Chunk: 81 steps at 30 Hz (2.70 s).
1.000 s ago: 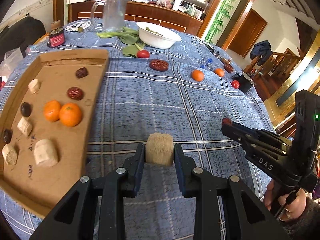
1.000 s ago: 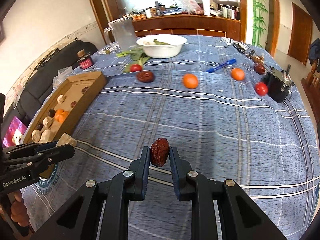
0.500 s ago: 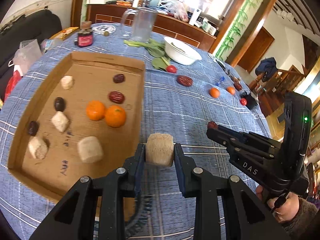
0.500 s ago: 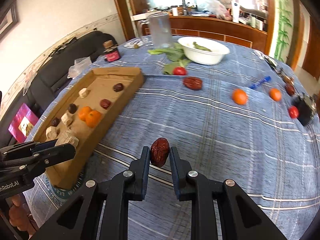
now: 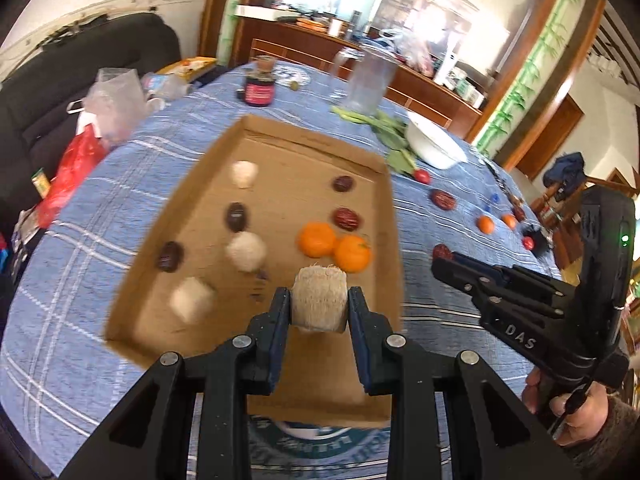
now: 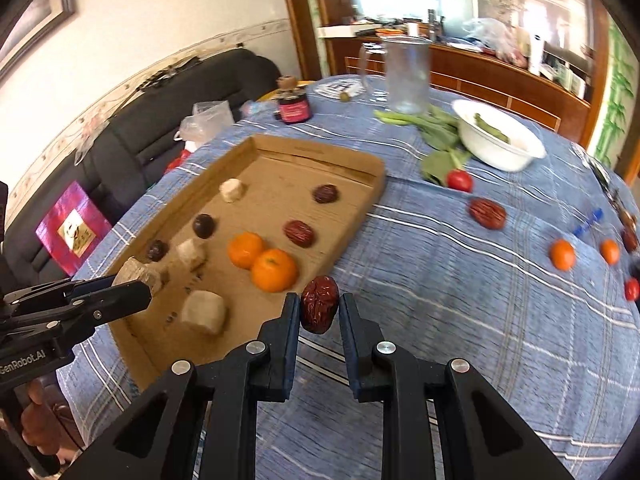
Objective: Organize fruits
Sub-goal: 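Carry the red date and beige cork into the tray and open both tools, then withdraw both tools from the tray while the right tool approaches a tangerine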
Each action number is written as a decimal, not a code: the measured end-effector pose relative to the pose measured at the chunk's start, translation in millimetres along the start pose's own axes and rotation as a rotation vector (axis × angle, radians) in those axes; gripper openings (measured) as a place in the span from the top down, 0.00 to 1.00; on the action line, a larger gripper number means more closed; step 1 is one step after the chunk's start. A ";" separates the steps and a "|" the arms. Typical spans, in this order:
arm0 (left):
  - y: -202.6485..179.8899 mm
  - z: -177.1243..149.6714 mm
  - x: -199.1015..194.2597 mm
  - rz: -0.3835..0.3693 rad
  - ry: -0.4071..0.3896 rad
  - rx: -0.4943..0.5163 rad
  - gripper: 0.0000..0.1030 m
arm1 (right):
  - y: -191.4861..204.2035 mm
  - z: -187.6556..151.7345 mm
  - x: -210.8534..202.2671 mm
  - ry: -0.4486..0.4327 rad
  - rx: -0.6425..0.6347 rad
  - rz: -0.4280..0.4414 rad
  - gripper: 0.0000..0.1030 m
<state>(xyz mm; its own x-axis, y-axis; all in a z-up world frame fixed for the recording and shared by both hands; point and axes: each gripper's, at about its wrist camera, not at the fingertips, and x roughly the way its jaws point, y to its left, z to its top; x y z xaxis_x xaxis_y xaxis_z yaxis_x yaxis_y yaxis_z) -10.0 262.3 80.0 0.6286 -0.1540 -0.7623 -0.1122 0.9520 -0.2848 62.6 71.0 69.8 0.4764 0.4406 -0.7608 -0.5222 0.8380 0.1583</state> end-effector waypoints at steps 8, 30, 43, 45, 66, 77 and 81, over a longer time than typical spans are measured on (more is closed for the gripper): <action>43.3 -7.5 -1.0 0.071 0.012 -0.048 0.73 | 37.1 6.5 19.0 0.021 -0.065 0.056 0.79; 51.3 -14.9 29.3 0.069 0.074 -0.046 0.73 | 49.0 -2.8 60.5 0.126 -0.072 0.084 0.78; 36.8 -19.6 45.5 0.108 0.100 0.012 0.73 | 57.4 1.7 73.0 0.131 -0.176 0.011 0.78; 35.3 -19.4 46.9 0.122 0.100 0.020 0.73 | 57.8 1.8 74.4 0.127 -0.199 -0.008 0.78; 36.5 -26.1 29.4 0.171 0.057 0.014 0.63 | 60.5 -2.5 58.6 0.117 -0.217 -0.039 0.78; 10.9 -26.7 16.6 0.194 -0.012 0.017 0.48 | 41.9 -13.9 14.9 0.079 -0.126 -0.009 0.78; -10.3 -24.5 14.2 0.206 -0.044 0.041 0.39 | 23.0 -24.1 0.1 0.074 -0.079 -0.015 0.76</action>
<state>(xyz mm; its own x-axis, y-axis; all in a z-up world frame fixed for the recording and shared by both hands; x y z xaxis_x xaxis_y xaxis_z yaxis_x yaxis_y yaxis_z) -18.7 243.9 57.9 0.6291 0.0556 -0.7753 -0.2108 0.9723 -0.1014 33.6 82.6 58.2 0.4325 0.4009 -0.8076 -0.5712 0.8149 0.0986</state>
